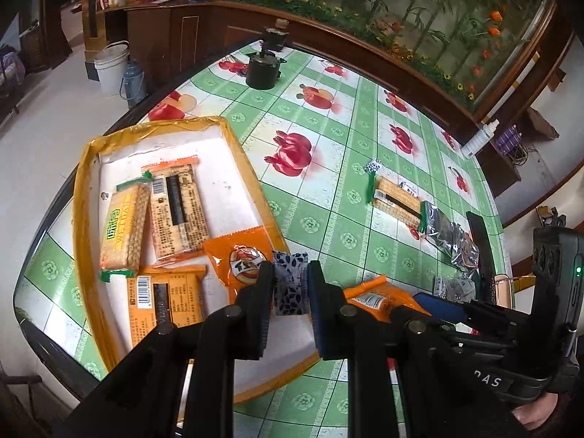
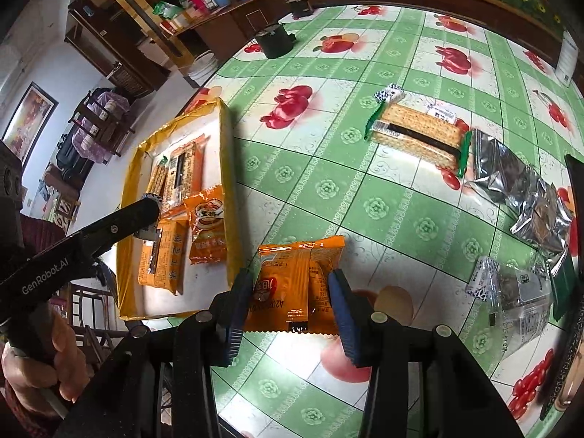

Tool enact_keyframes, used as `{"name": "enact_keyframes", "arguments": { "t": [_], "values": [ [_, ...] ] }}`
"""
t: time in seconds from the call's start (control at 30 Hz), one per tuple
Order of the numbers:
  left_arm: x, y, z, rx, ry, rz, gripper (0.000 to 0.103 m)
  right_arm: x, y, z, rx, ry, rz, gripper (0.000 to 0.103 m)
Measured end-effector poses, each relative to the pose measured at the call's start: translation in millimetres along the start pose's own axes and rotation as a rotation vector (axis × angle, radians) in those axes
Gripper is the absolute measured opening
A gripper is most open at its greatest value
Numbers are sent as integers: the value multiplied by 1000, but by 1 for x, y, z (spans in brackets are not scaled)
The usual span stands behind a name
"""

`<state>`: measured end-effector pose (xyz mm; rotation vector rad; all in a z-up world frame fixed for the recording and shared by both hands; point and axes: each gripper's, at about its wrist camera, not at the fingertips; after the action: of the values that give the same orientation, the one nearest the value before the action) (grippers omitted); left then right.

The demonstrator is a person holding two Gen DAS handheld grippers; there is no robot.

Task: Organize snacks
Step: 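Carry the orange bag and striped candy over the yellow tray with both grippers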

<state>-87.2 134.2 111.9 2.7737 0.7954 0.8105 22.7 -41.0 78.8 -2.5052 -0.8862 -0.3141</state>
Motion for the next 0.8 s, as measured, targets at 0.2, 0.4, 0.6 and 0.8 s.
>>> {"name": "enact_keyframes", "arguments": {
  "t": [0.2,0.4,0.6,0.8],
  "values": [
    [-2,-7,1,11,-5,-18,18,5,-13,-2,16,9,-32,47],
    [-5,-23,-4,23,0,-55,18,13,-28,2,42,2,-49,47],
    [-9,-52,-12,43,19,-113,18,27,-55,7,65,3,-92,47],
    [-16,-78,-18,67,27,-154,18,39,-89,21,78,-12,-148,47]
  ]
}}
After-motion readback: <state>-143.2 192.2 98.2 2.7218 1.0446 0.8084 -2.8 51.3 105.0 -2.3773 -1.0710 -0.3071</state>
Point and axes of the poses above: each gripper's, at about its wrist camera, not at the fingertips, and z roughly the way its jaws point, y to its right, x to its top, and after that the axes turned 2 degrees about -y, right-handed
